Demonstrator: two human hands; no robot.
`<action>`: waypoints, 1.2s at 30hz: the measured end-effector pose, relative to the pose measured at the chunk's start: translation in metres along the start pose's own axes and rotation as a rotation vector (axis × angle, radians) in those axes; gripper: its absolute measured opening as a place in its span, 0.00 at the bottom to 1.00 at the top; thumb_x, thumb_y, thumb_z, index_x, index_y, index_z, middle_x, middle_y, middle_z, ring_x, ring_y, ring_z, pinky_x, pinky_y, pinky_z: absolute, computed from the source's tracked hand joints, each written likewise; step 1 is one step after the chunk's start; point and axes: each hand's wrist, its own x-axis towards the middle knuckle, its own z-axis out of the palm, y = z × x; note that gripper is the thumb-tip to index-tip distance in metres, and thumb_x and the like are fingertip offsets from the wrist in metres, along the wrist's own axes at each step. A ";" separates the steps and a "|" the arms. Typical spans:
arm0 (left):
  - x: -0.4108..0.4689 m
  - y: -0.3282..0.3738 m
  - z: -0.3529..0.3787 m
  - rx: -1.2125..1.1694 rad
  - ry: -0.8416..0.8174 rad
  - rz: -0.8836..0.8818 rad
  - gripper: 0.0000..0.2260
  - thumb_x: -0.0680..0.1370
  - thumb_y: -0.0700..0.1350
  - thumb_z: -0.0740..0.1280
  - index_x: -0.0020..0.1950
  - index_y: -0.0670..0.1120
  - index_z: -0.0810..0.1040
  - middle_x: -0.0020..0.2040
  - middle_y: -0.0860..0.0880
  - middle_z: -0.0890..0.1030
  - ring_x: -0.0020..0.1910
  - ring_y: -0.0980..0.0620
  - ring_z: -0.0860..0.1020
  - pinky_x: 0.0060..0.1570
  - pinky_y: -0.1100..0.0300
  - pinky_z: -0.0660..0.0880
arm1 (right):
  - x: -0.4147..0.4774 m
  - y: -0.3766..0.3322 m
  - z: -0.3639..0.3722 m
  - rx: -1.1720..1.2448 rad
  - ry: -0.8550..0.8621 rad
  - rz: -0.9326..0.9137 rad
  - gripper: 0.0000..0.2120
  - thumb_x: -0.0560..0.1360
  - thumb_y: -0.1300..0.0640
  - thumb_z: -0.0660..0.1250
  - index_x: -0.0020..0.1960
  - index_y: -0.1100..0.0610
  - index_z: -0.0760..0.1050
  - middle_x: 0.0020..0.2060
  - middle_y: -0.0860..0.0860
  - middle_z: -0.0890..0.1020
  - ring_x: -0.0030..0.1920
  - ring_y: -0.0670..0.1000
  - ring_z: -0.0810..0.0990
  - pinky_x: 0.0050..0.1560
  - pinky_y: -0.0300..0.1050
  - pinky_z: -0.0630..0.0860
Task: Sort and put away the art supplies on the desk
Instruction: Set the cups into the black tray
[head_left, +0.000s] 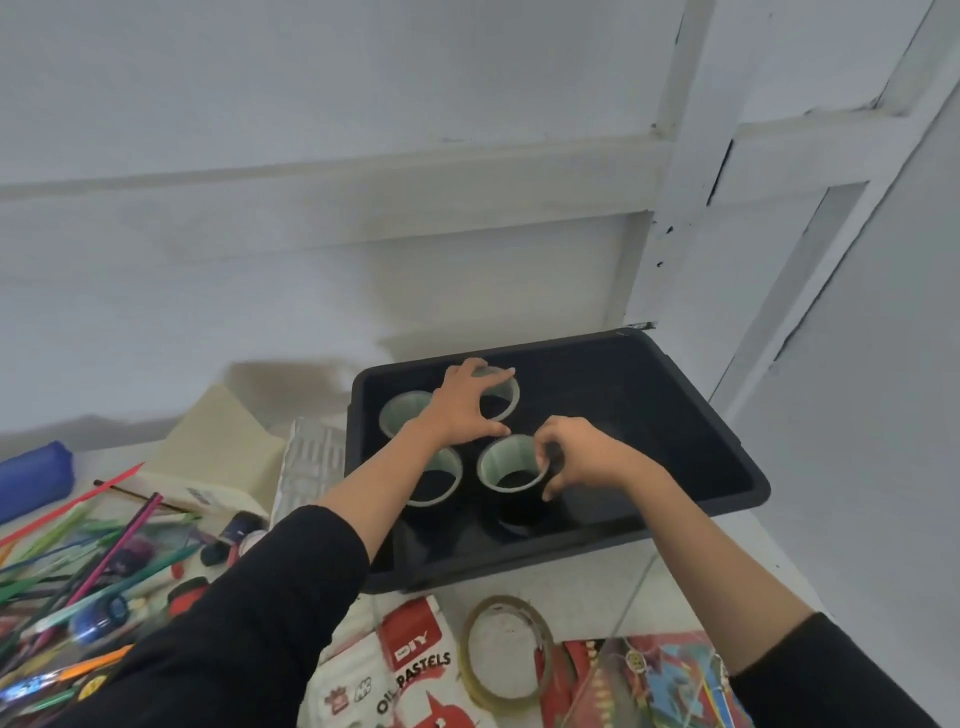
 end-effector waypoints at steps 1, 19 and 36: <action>0.001 -0.002 0.000 0.022 -0.007 -0.020 0.35 0.70 0.54 0.74 0.74 0.59 0.63 0.73 0.47 0.58 0.71 0.44 0.56 0.67 0.37 0.61 | 0.004 0.000 0.001 -0.001 -0.011 -0.008 0.18 0.60 0.59 0.80 0.34 0.49 0.70 0.50 0.50 0.73 0.47 0.49 0.73 0.48 0.42 0.74; -0.013 -0.042 0.004 0.253 -0.119 0.060 0.22 0.77 0.47 0.66 0.71 0.56 0.70 0.78 0.54 0.54 0.77 0.50 0.50 0.73 0.40 0.45 | 0.023 0.021 0.021 0.071 -0.070 -0.132 0.18 0.63 0.58 0.79 0.45 0.54 0.73 0.59 0.49 0.71 0.58 0.48 0.68 0.57 0.38 0.67; -0.066 -0.031 -0.020 0.385 -0.422 -0.025 0.46 0.72 0.60 0.69 0.78 0.56 0.40 0.78 0.53 0.38 0.76 0.49 0.35 0.68 0.34 0.36 | 0.026 0.013 0.031 -0.307 -0.003 -0.206 0.27 0.69 0.44 0.71 0.60 0.56 0.67 0.54 0.50 0.71 0.47 0.49 0.74 0.45 0.45 0.75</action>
